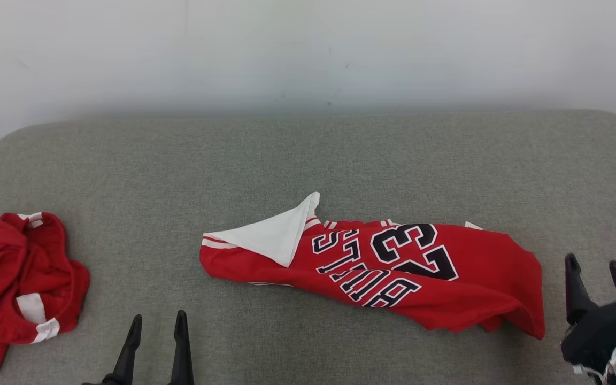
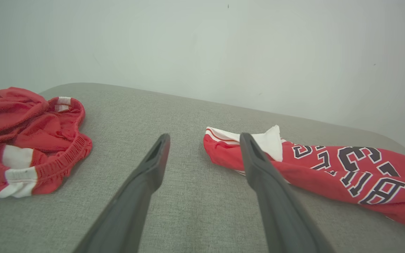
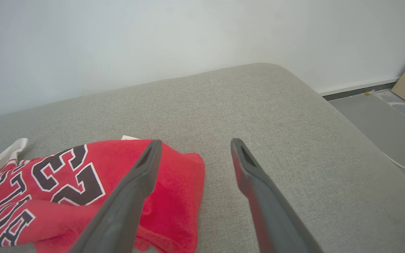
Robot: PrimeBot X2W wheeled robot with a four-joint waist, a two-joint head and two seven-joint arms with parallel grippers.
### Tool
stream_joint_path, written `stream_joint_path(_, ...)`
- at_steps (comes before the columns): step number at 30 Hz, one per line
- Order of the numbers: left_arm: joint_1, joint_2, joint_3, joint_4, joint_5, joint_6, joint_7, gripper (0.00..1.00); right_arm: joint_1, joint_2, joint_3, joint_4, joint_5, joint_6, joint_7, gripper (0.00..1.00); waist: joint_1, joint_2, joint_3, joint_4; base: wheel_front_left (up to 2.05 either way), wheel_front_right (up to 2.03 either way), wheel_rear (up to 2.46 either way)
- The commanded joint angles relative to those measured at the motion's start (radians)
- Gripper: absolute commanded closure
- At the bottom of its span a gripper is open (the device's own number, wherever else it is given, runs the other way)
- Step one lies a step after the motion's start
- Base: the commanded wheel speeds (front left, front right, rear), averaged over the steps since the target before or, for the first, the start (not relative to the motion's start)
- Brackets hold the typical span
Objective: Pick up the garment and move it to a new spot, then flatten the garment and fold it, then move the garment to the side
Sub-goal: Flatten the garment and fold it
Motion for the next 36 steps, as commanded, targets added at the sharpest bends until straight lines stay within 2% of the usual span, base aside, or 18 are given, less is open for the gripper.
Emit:
stream_joint_path(1, 0.007, -0.002, 0.0, 0.001, 0.01, -0.006, -0.004, 0.0, -0.03, -0.008, 0.008, 0.0, -0.006, 0.003, 0.017, 0.0, 0.0001, 0.0, 0.002, 0.0, 0.0, 0.0, 0.0)
stream_joint_path(5, -0.011, -0.004, -0.013, 0.008, 0.013, -0.016, -0.004, 0.0, -0.127, -0.054, 0.044, 0.051, -0.012, 0.003, 0.138, 0.0, 0.0001, 0.0, 0.019, 0.01, 0.0, 0.0, 0.0)
stream_joint_path(10, -0.033, -0.005, -0.031, 0.018, 0.008, -0.025, -0.003, 0.0, -0.249, -0.121, 0.11, 0.16, 0.033, 0.003, 0.288, 0.0, 0.0001, 0.0, 0.052, 0.037, 0.0, 0.0, 0.0)
stream_joint_path(17, -0.047, -0.005, -0.046, 0.018, -0.008, -0.018, -0.004, 0.0, -0.339, -0.199, 0.155, 0.282, 0.085, 0.004, 0.425, 0.0, 0.0001, 0.0, 0.091, 0.062, 0.0, 0.0, 0.0)
stream_joint_path(30, -0.082, -0.005, -0.052, 0.02, -0.014, -0.02, -0.004, 0.0, -0.399, -0.275, 0.225, 0.409, 0.159, 0.004, 0.48, 0.0, 0.0001, 0.0, 0.149, 0.057, 0.0, 0.0, 0.0)
stream_joint_path(31, -0.084, -0.005, -0.052, 0.022, -0.015, -0.021, -0.004, 0.0, -0.4, -0.279, 0.236, 0.414, 0.166, 0.004, 0.475, 0.24, 0.0001, 0.0, 0.151, 0.056, 0.0, 0.0, 0.0)
stream_joint_path(32, -0.086, -0.005, -0.052, 0.023, -0.016, -0.022, -0.004, 0.0, -0.402, -0.285, 0.249, 0.415, 0.176, 0.004, 0.464, 0.73, 0.0001, 0.0, 0.153, 0.055, 0.0, 0.0, 0.0)
stream_joint_path(33, -0.089, -0.005, -0.053, 0.024, -0.016, -0.023, -0.004, 0.0, -0.402, -0.291, 0.262, 0.418, 0.183, 0.004, 0.453, 1.0, 0.0001, 0.0, 0.154, 0.054, 0.0, 0.0, 0.0)
stream_joint_path(36, -0.093, -0.005, -0.051, 0.029, -0.017, -0.022, -0.004, 0.0, -0.403, -0.308, 0.295, 0.408, 0.183, 0.004, 0.402, 1.0, 0.0001, 0.0, 0.154, 0.049, 0.0, 0.0, 0.0)
